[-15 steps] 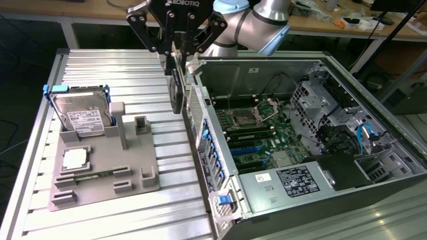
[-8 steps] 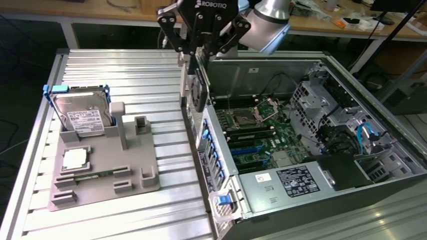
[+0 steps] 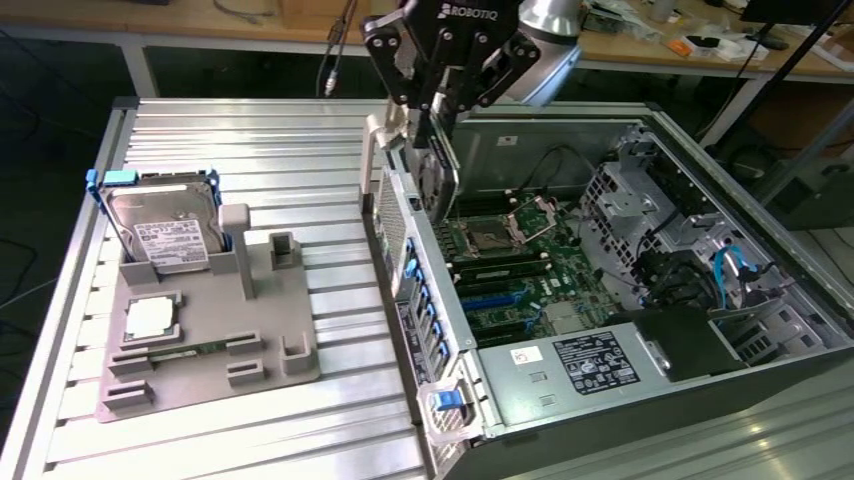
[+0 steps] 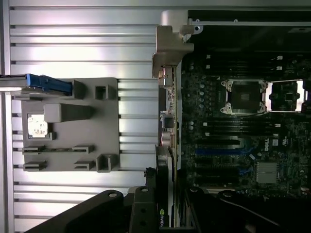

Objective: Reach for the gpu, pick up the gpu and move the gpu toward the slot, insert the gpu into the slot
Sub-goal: 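Pick up the gpu and move the gpu toward the slot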

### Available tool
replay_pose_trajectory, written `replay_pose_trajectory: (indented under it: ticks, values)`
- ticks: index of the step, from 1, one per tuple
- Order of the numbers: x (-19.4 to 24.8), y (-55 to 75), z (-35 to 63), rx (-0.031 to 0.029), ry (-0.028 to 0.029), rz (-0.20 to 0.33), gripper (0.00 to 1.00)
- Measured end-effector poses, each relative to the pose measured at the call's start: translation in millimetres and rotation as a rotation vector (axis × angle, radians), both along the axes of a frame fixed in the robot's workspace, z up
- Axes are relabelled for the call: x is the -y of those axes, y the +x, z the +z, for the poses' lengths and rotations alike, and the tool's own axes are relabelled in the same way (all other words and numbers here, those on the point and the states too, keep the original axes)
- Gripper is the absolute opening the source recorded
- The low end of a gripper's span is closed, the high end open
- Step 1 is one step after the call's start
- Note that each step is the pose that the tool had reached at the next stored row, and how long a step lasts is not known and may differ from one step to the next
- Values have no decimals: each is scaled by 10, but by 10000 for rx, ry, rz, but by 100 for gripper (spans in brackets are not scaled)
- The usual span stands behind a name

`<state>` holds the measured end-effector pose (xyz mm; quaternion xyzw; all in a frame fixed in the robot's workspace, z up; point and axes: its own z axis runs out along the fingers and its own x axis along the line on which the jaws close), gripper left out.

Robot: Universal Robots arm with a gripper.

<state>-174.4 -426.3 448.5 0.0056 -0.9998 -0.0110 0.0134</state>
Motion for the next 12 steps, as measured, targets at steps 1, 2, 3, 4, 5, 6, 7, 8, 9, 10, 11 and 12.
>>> replay_pose_trajectory:
  ticks: [1, 2, 3, 4, 5, 6, 7, 8, 9, 10, 11, 12]
  values:
    - [0, 46, 0, -1, 0, 0, 27]
    - [1, 95, 0, -1, 0, 1, 27]
    - [1, 136, 0, -1, 0, 1, 27]
    - [2, 207, 0, -1, 0, 1, 27]
    - [2, 249, 0, -1, 0, 1, 27]
    - [3, 293, 0, -1, 0, 2, 27]
    - [3, 341, 0, -2, 0, 1, 27]
    - [4, 385, -1, -1, 0, 1, 27]
    - [4, 431, -1, -2, -1, 1, 27]
    - [5, 474, -2, -1, 0, 3, 27]
    - [6, 519, -3, -1, 0, 2, 27]
    - [6, 566, -5, -1, 0, 2, 27]
